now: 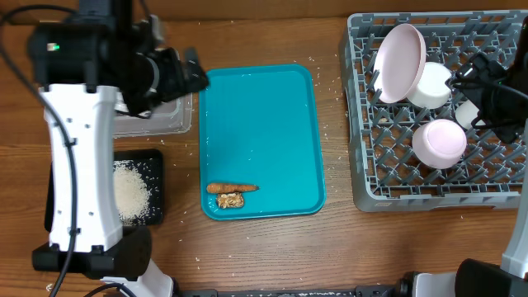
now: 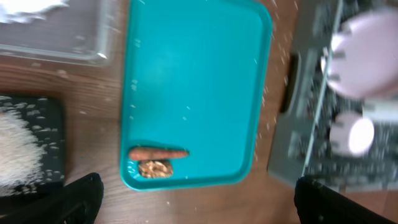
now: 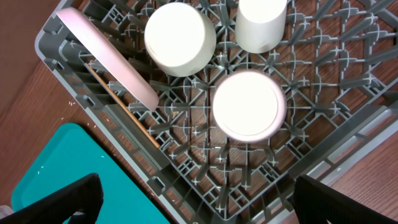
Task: Sort waste into correct bins and load items into the dishwasher
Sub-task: 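Move the left gripper from the bin over the carrot on the tray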
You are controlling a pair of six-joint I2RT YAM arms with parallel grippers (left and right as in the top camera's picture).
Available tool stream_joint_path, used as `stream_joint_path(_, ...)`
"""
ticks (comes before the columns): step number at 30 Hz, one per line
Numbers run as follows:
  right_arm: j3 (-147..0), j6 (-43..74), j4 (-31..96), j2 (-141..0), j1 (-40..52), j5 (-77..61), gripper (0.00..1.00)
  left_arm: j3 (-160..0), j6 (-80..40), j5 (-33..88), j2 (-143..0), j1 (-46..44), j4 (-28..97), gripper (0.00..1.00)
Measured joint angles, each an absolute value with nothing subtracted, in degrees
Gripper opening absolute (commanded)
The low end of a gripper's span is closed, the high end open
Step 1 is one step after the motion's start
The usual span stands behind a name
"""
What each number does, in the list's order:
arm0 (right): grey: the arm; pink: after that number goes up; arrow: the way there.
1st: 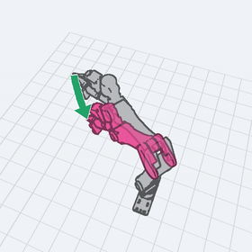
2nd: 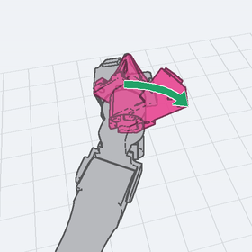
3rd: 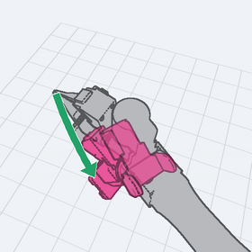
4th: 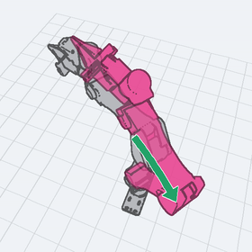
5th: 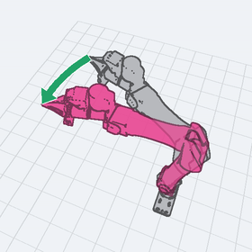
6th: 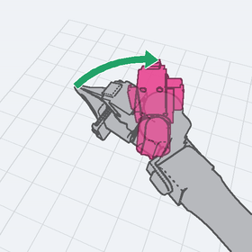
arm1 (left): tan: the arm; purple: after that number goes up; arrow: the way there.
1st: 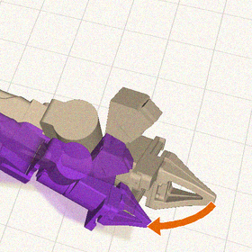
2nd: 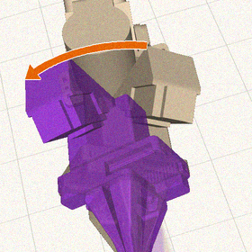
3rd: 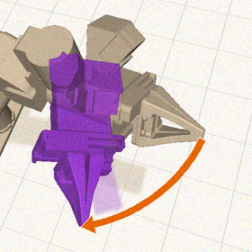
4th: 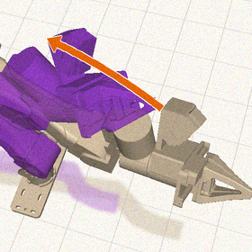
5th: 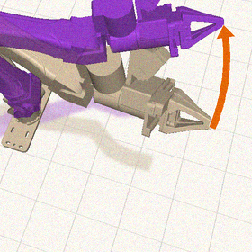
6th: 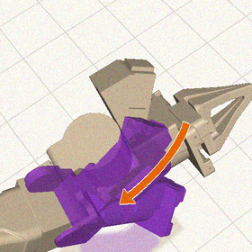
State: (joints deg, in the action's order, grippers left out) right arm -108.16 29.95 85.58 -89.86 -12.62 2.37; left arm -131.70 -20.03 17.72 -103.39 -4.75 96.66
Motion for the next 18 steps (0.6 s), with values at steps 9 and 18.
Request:
stream_joint_path(9,-108.16,29.98,85.58,-89.86,-12.6,2.39,1.0,-122.08,-17.3,16.71,-103.42,-14.46,94.67,1.0)
stream_joint_path(18,-108.16,29.98,85.58,-89.86,-12.62,2.37,1.0,-119.59,-16.23,15.59,-103.42,-15.66,95.39,1.0)
